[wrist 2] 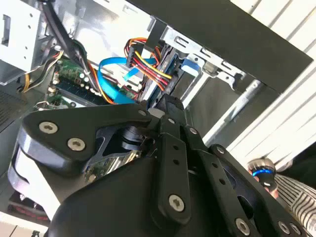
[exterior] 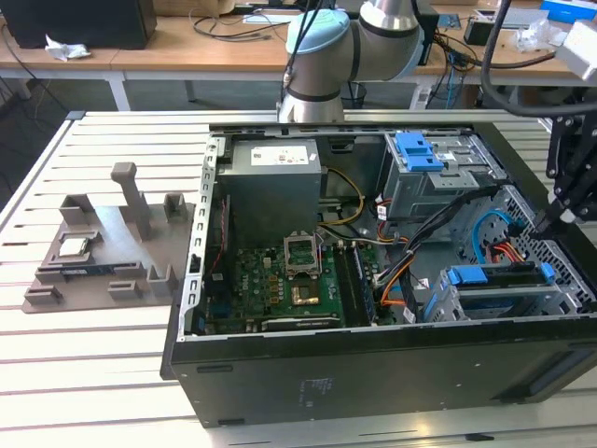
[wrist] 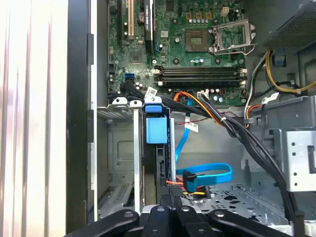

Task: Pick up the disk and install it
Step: 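Insert the first disk wire, then insert the second disk wire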

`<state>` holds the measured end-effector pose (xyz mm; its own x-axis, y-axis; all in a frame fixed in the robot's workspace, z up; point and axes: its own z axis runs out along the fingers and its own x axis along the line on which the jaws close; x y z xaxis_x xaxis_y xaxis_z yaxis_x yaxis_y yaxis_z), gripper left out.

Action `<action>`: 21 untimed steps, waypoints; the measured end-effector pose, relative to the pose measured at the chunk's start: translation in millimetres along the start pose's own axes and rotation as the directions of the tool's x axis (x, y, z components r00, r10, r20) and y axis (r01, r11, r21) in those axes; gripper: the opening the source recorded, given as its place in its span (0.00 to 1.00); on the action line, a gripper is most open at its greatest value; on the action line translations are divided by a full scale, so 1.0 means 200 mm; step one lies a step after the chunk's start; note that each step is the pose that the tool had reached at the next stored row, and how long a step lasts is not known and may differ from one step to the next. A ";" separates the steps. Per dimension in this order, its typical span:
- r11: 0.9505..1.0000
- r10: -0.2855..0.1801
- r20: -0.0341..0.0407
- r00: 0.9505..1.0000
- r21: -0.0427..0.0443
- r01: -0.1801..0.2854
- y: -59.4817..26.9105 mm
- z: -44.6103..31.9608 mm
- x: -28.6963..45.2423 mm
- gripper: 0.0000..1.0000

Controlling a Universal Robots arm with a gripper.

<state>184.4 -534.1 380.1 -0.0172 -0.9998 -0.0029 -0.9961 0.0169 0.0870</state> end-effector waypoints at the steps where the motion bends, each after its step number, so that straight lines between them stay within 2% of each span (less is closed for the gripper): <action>1: 1.000 0.000 0.000 1.000 0.000 0.000 0.008 -0.090 -0.003 0.11; 2: 1.000 0.000 0.000 1.000 0.000 0.000 0.009 -0.102 -0.003 0.11; 17: 1.000 0.000 0.000 1.000 0.000 0.000 0.009 -0.106 -0.003 0.11; 18: 1.000 0.000 0.000 1.000 0.000 0.000 0.009 -0.106 -0.003 0.11; 20: 1.000 0.000 0.000 1.000 0.000 0.000 0.009 -0.106 -0.003 0.24; 21: 1.000 0.000 0.000 1.000 0.000 0.000 0.009 -0.106 -0.003 0.24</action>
<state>184.4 -533.5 401.4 -0.0172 -0.9998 -0.0029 -0.9961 0.0169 0.0867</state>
